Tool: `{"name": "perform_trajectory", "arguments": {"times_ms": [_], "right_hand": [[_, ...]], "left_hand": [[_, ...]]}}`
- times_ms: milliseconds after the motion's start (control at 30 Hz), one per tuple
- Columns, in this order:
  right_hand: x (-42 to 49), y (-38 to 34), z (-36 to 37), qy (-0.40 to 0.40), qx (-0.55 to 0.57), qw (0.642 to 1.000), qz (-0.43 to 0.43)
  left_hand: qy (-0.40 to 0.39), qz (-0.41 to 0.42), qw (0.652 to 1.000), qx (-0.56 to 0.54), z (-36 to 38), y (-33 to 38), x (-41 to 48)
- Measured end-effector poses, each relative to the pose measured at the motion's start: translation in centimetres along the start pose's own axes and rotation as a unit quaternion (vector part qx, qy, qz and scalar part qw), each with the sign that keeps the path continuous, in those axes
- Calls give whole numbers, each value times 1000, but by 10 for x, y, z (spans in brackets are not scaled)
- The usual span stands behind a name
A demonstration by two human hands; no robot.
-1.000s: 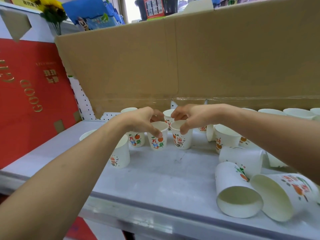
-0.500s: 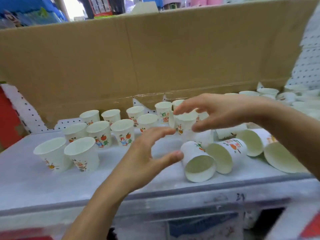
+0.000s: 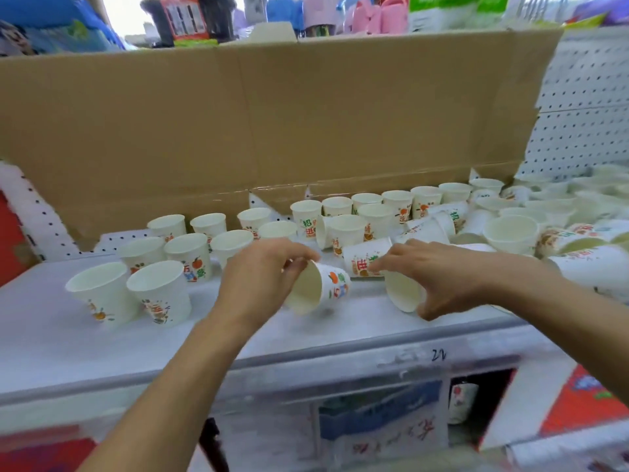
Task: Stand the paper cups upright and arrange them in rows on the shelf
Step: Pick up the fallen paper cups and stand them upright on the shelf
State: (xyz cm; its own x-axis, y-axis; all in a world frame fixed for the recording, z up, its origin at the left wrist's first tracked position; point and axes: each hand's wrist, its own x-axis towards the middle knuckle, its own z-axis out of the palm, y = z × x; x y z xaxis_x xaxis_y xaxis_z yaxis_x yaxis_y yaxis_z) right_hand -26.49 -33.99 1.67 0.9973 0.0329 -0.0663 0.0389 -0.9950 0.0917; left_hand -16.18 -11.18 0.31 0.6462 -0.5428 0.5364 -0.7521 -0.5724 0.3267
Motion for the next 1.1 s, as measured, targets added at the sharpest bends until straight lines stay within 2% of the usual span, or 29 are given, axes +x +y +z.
{"name": "perform_trajectory", "arguments": {"times_ms": [100, 167, 233, 333, 400, 500, 567, 667, 833, 1100], "right_hand": [[4, 1, 4, 33, 4, 999, -7], [7, -4, 0, 71, 94, 992, -37], [12, -12, -3, 121, 218, 966, -65], [25, -26, -1, 163, 298, 938, -61], [35, -33, 4, 156, 300, 940, -46], [44, -36, 8, 137, 263, 955, -26], [46, -35, 6, 119, 242, 963, -20], [45, -32, -3, 94, 236, 967, -34], [51, -33, -20, 78, 264, 960, -59], [68, -94, -22, 158, 211, 965, 9]], "left_hand": [[-87, 37, 992, 82, -24, -14, 23], [-139, 68, 980, 129, -30, -18, 35], [-179, 74, 973, 129, -30, -19, 43], [-233, 57, 967, 83, -24, -23, 45], [-230, 39, 972, 36, -23, -27, 40], [-185, -16, 980, -75, -31, -33, 27], [-177, -48, 979, -92, -35, -40, 19], [-192, -61, 979, -42, -37, -44, 12], [-180, -69, 980, -51, -36, -45, 11], [-189, -82, 975, 88, -67, -66, 4]]}}
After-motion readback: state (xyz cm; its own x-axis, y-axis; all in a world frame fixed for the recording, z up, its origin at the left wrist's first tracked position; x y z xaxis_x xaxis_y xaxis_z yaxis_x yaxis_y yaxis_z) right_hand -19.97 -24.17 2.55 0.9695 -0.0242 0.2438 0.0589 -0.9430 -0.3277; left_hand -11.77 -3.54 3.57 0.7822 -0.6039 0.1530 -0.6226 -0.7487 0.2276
